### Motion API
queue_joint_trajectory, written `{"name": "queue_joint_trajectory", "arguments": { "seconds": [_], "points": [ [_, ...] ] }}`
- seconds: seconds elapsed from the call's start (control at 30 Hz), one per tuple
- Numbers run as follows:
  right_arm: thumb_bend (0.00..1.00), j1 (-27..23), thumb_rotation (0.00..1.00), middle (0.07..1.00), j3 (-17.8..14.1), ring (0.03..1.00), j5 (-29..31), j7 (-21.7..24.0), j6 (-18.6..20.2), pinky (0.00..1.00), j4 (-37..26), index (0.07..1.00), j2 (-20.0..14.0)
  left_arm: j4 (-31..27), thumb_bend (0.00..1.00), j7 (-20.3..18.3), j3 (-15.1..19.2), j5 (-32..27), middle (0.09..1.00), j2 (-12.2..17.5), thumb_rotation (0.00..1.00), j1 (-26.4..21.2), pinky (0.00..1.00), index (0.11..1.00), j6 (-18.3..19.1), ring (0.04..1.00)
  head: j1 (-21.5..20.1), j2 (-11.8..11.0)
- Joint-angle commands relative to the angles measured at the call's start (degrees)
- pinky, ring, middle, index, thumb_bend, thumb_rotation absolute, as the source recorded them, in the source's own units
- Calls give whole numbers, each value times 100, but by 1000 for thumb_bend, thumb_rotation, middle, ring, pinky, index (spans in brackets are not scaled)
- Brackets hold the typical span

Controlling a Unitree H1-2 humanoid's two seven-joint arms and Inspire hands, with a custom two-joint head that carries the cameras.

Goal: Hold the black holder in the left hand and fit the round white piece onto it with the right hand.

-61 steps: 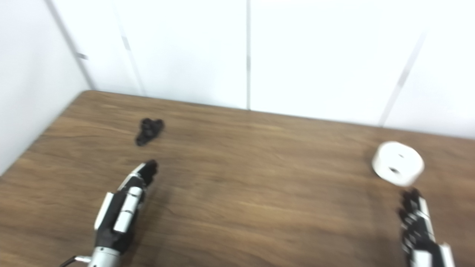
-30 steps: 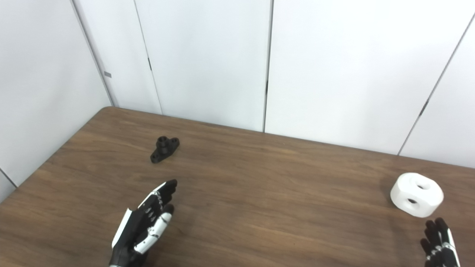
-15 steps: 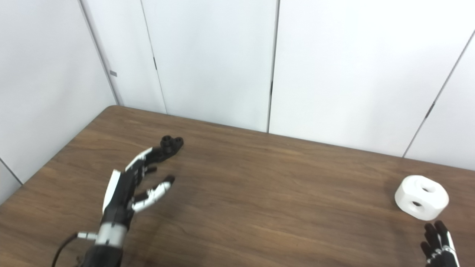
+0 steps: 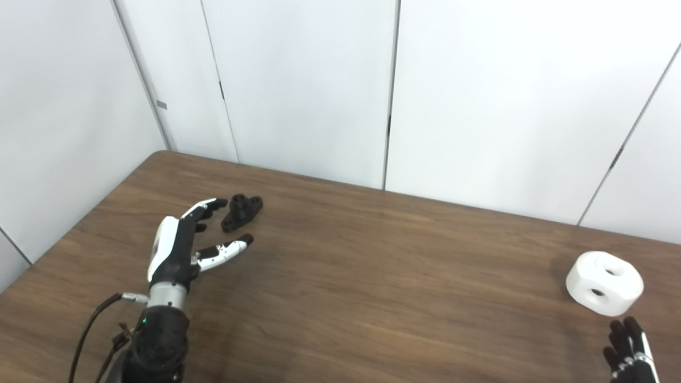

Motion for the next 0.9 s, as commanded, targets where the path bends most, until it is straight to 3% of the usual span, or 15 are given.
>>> {"name": "queue_joint_trajectory", "arguments": {
  "seconds": [0.0,0.27,0.47,0.63,0.87],
  "points": [
    [664,315,1000,977,29,998,30,33,-47,1000,406,991,107,56,835,188,5,217,851,176,211,-261,827,773,-29,883,7,1],
    [669,298,1000,973,25,996,18,56,-72,1000,432,992,90,402,887,465,-68,597,851,408,246,-348,870,770,-190,907,11,16],
    [682,309,1000,965,33,989,-17,47,27,1000,407,983,80,842,909,738,-295,1131,845,687,319,-492,990,764,-104,897,25,29],
    [672,318,1000,967,37,997,-21,66,67,1000,386,985,62,1116,909,907,-400,1419,849,744,336,-669,1000,767,39,903,35,44],
    [659,330,1000,959,22,994,-42,42,75,1000,362,978,75,1383,887,765,-507,1505,876,755,299,-897,1000,772,313,928,12,65]
  ]
}}
